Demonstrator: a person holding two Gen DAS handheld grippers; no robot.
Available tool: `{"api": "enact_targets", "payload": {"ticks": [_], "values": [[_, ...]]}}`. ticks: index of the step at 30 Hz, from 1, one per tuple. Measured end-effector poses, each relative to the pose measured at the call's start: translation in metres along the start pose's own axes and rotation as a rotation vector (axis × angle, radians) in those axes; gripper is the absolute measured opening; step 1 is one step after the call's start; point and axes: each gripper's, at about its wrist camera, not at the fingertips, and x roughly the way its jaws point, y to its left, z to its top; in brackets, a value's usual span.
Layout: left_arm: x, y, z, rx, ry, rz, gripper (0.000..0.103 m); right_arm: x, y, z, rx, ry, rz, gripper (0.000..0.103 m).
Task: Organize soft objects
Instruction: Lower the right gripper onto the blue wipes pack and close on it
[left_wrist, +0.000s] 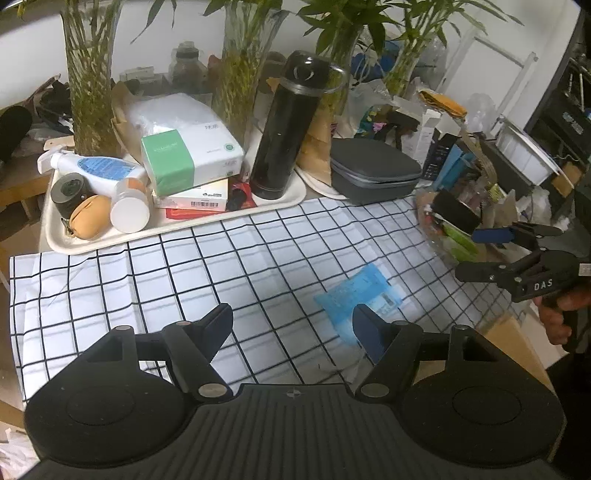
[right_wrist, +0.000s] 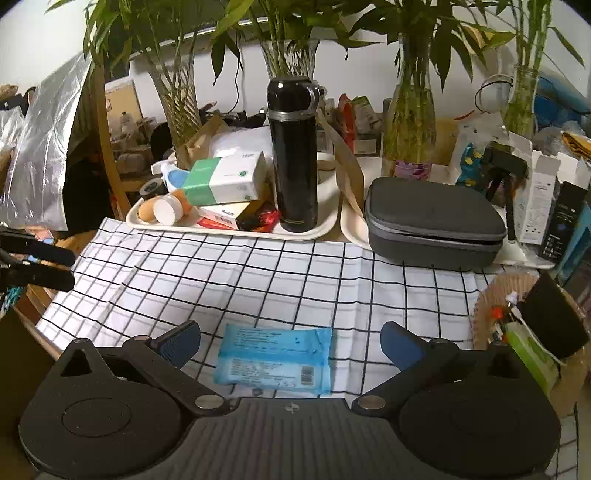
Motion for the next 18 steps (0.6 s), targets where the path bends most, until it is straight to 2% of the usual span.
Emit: {"api": "enact_targets", "payload": {"ticks": [8, 12, 18], "values": [[0.015, 0.02, 0.002, -0.052, 0.02, -0.001, 0.071, 0.033, -0.004, 0.005, -0.031, 0.057, 0.021, 0.103], [0.019, 0.022, 0.0, -0.053, 0.048, -0.001, 0.071, 0.045, 0.002, 0.006, -0.08, 0.071, 0.031, 0.103], [0.019, 0.02, -0.001, -0.046, 0.048, -0.014, 0.071, 0.056, 0.006, 0.006, -0.125, 0.086, 0.071, 0.103]]}}
